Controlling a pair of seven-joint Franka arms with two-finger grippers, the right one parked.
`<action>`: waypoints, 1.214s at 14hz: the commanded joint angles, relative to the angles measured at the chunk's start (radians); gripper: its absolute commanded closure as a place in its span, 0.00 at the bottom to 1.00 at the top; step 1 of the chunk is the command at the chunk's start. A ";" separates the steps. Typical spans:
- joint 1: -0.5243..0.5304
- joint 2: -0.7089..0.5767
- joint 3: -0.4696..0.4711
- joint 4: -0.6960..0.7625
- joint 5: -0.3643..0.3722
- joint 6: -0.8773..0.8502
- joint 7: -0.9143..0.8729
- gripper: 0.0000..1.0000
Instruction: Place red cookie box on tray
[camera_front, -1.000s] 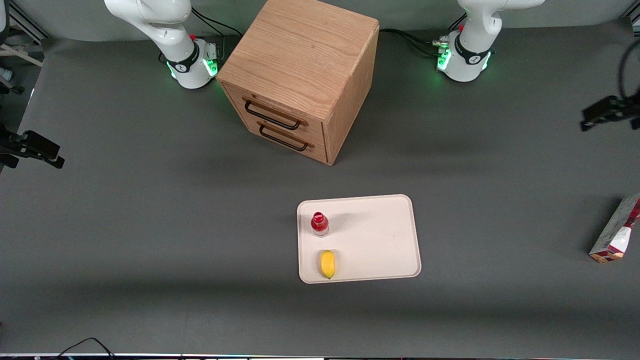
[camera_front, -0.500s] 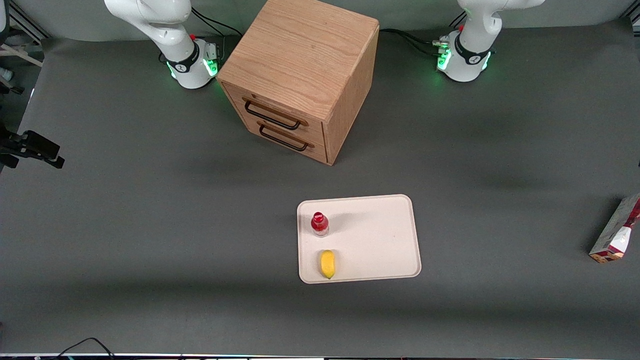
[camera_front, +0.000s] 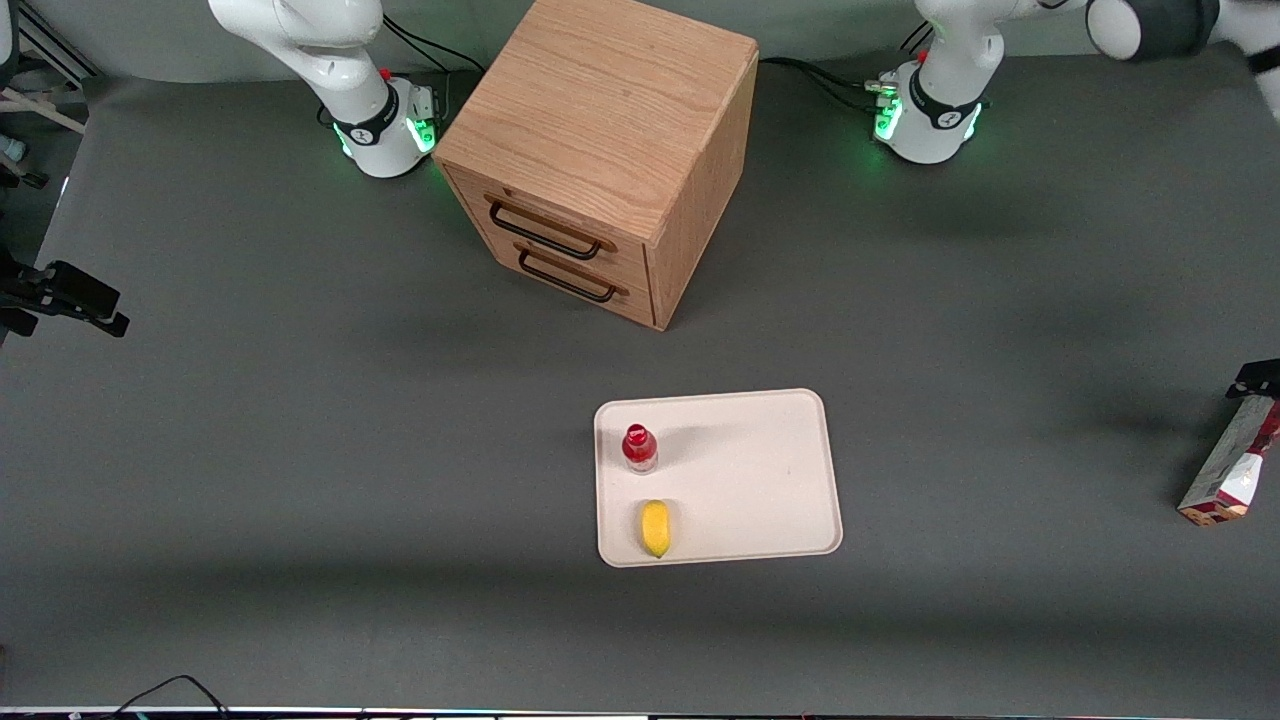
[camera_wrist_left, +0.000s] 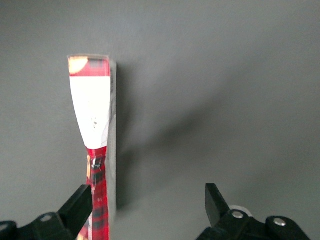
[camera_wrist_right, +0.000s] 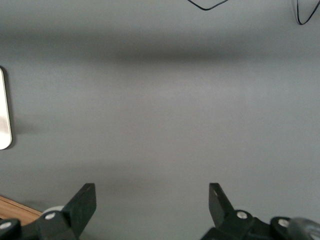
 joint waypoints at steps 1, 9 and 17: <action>0.005 0.067 0.020 0.040 -0.036 0.054 0.087 0.00; 0.027 0.176 0.017 0.043 -0.113 0.241 0.170 0.00; 0.025 0.180 0.014 0.075 -0.151 0.197 0.152 1.00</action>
